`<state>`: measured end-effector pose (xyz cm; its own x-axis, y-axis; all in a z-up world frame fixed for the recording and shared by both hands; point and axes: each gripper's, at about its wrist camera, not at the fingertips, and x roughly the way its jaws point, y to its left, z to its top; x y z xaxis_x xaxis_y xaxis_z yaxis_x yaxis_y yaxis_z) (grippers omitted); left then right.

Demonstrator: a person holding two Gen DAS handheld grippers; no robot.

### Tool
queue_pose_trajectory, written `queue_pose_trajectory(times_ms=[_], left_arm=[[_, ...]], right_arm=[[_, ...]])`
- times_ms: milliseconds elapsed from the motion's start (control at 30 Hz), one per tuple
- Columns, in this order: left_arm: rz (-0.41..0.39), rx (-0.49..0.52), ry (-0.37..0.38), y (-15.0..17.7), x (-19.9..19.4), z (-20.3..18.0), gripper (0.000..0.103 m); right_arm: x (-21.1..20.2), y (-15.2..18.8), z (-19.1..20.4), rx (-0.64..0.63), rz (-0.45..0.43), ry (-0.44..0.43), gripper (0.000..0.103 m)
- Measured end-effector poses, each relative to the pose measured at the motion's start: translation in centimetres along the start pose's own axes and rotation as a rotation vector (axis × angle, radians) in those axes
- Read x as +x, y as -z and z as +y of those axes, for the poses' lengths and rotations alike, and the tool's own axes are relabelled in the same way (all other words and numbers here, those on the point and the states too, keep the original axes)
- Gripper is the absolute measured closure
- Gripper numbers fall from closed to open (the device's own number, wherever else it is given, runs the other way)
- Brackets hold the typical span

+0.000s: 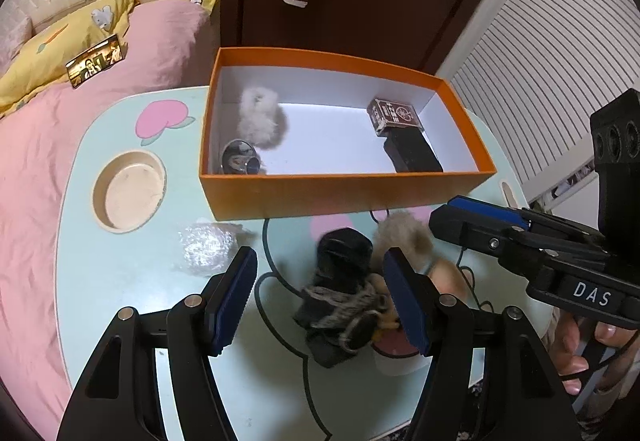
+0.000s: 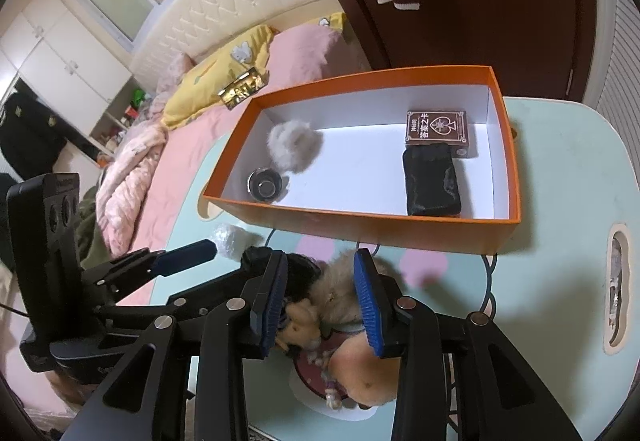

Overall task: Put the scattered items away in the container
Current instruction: 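Reach into the box and grasp the white fluffy ring with the left tool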

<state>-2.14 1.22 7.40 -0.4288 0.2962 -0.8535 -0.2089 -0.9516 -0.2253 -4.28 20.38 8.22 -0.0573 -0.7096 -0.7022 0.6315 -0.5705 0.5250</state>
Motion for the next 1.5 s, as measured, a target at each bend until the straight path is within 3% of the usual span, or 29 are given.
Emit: queue_pose_trajectory(times_ms=[367, 567, 700, 800, 900, 1100, 1367, 1433, 1500], left_arm=[[-0.031, 0.021, -0.018, -2.0, -0.2, 0.5, 0.037], [-0.047, 0.032, -0.031, -5.0, -0.3, 1.0, 0.037], [-0.059, 0.074, -0.100, -8.1, 0.8, 0.6, 0.046], [-0.016, 0.097, -0.149, -10.1, 3.0, 0.1, 0.056], [0.002, 0.129, -0.256, -11.2, 5.2, -0.5, 0.056], [0.063, 0.146, -0.351, -11.6, 8.6, -1.0, 0.056], [0.100, 0.182, -0.388, -11.4, 11.0, -1.8, 0.056], [0.088, 0.187, -0.382, -11.4, 10.7, -1.6, 0.062], [0.071, 0.183, -0.388, -11.4, 10.2, -1.0, 0.078]], right_arm=[[0.0, -0.4, -0.1, -0.024, 0.002, 0.011, 0.069], [0.1, -0.6, -0.2, -0.018, 0.012, -0.004, 0.069], [0.4, -0.7, -0.6, -0.010, 0.021, -0.008, 0.069], [0.5, -0.7, -0.8, -0.001, 0.023, -0.012, 0.069], [0.3, -0.7, -1.3, 0.008, 0.022, -0.013, 0.069], [-0.1, -0.7, -2.5, 0.030, 0.024, -0.015, 0.069], [0.3, -0.7, -2.9, 0.009, 0.048, -0.033, 0.069], [0.3, -0.7, -2.9, 0.008, 0.047, -0.041, 0.069], [0.4, -0.6, -3.0, 0.009, 0.049, -0.042, 0.069]])
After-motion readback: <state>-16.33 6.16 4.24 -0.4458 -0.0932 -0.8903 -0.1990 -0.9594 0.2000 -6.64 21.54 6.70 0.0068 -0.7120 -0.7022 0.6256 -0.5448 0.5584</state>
